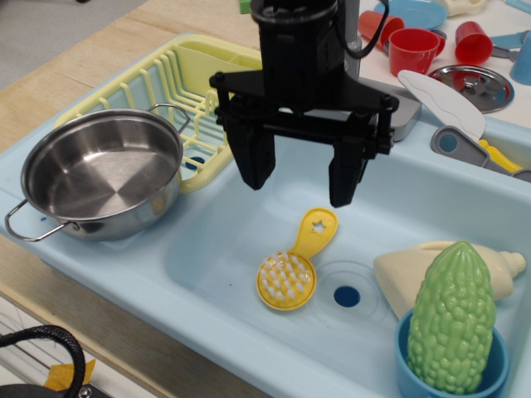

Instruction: Put brush into pot or pan

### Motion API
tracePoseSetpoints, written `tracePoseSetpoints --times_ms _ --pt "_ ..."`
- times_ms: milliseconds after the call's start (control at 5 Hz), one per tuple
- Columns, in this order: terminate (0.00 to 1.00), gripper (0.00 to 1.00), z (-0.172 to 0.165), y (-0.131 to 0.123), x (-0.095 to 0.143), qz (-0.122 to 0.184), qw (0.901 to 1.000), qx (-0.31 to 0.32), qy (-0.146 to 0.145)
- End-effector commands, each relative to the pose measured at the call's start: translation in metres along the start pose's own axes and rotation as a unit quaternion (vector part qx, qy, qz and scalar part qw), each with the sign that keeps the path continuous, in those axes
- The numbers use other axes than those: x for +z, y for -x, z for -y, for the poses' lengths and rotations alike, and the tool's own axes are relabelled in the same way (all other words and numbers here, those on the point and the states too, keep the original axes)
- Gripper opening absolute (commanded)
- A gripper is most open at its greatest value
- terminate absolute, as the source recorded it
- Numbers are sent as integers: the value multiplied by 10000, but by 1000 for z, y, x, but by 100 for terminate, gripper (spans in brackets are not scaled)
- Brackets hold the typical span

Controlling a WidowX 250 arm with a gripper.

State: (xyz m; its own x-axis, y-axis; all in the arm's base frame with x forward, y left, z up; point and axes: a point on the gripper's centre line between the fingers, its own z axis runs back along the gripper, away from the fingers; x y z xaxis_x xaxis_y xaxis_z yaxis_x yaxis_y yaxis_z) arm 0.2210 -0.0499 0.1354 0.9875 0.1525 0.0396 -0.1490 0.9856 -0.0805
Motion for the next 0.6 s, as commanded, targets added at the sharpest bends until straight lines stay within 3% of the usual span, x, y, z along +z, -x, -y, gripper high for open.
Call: tracePoseSetpoints --times_ms 0,400 --pt "0 100 6 -4 -14 22 9998 -173 76" --pt "0 100 11 -1 -36 -137 9991 -263 297"
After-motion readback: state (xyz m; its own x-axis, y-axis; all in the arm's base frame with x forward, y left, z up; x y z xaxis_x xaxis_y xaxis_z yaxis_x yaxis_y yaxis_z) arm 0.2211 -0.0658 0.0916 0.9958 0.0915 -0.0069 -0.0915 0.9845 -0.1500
